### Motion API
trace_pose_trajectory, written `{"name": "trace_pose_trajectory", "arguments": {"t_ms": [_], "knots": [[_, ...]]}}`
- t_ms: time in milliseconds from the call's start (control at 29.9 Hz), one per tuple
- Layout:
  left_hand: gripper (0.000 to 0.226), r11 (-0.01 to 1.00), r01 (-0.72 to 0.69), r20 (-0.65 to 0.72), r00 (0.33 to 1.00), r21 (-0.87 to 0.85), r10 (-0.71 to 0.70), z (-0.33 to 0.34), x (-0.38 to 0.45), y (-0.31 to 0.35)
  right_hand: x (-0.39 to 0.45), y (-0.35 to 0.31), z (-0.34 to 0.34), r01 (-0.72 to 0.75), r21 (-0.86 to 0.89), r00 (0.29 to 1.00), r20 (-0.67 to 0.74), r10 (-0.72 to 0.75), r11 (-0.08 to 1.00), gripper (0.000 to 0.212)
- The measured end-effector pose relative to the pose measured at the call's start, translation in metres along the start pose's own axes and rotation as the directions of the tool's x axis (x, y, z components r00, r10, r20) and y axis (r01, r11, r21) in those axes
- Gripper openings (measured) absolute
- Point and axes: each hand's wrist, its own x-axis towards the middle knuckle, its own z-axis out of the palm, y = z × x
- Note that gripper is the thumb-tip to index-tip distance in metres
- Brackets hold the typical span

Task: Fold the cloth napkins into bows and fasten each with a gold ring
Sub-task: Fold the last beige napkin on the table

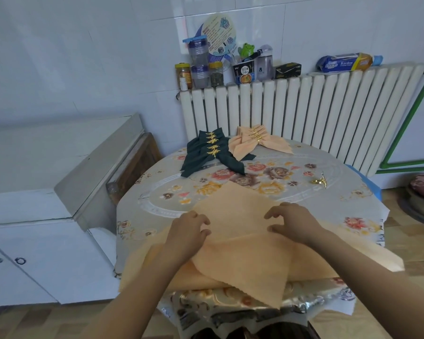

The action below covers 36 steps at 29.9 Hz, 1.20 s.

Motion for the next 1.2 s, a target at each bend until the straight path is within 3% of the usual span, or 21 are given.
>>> {"name": "trace_pose_trajectory", "arguments": {"t_ms": [100, 234, 401, 501, 568, 635, 702, 802, 869, 1069, 1203], "knots": [[0.018, 0.986, -0.113, 0.001, 0.994, -0.122, 0.114, 0.01, 0.0, 0.0, 0.0, -0.005, 0.011, 0.12, 0.099, 0.987, 0.091, -0.129, 0.988, 0.03], [0.023, 0.937, -0.153, 0.262, 0.935, -0.315, 0.241, 0.026, -0.011, -0.005, -0.014, -0.009, 0.034, 0.183, 0.159, 0.908, 0.352, -0.229, 0.97, 0.054], [0.024, 0.918, -0.094, 0.39, 0.885, -0.386, 0.254, 0.023, -0.011, -0.014, -0.014, -0.008, 0.05, 0.192, 0.2, 0.96, 0.167, -0.226, 0.961, 0.021], [0.041, 0.894, 0.004, 0.485, 0.841, -0.447, 0.239, 0.015, -0.001, -0.014, 0.002, -0.007, 0.05, 0.158, 0.275, 0.976, 0.105, -0.193, 0.948, 0.026], [0.049, 0.864, 0.055, 0.453, 0.868, -0.5, 0.206, 0.008, 0.007, -0.012, 0.012, -0.01, 0.04, 0.086, 0.362, 0.983, 0.122, -0.139, 0.928, 0.029], [0.024, 0.837, 0.047, 0.336, 0.927, -0.546, 0.167, 0.007, 0.019, -0.006, 0.028, -0.014, 0.028, 0.028, 0.406, 0.982, 0.159, -0.101, 0.914, 0.027], [0.024, 0.812, 0.073, 0.226, 0.971, -0.579, 0.074, 0.009, 0.037, -0.001, 0.046, -0.017, 0.019, -0.015, 0.447, 0.988, 0.146, -0.056, 0.895, 0.023], [0.019, 0.84, 0.108, 0.135, 0.99, -0.532, -0.042, 0.013, 0.066, -0.001, 0.069, -0.015, 0.016, -0.057, 0.547, 0.996, -0.03, 0.088, 0.835, 0.017], [0.018, 0.866, 0.145, 0.104, 0.989, -0.479, -0.108, 0.017, 0.089, -0.007, 0.083, -0.012, 0.014, -0.027, 0.599, 0.99, -0.096, 0.104, 0.801, 0.017], [0.012, 0.894, 0.209, 0.111, 0.978, -0.396, -0.179, 0.04, 0.119, -0.027, 0.101, 0.005, 0.033, -0.042, 0.508, 0.987, 0.156, -0.043, 0.86, 0.05], [0.011, 0.918, 0.193, -0.012, 0.978, -0.346, -0.21, 0.053, 0.13, -0.032, 0.122, 0.013, 0.055, -0.152, 0.366, 0.988, 0.026, 0.154, 0.918, 0.048]]}}
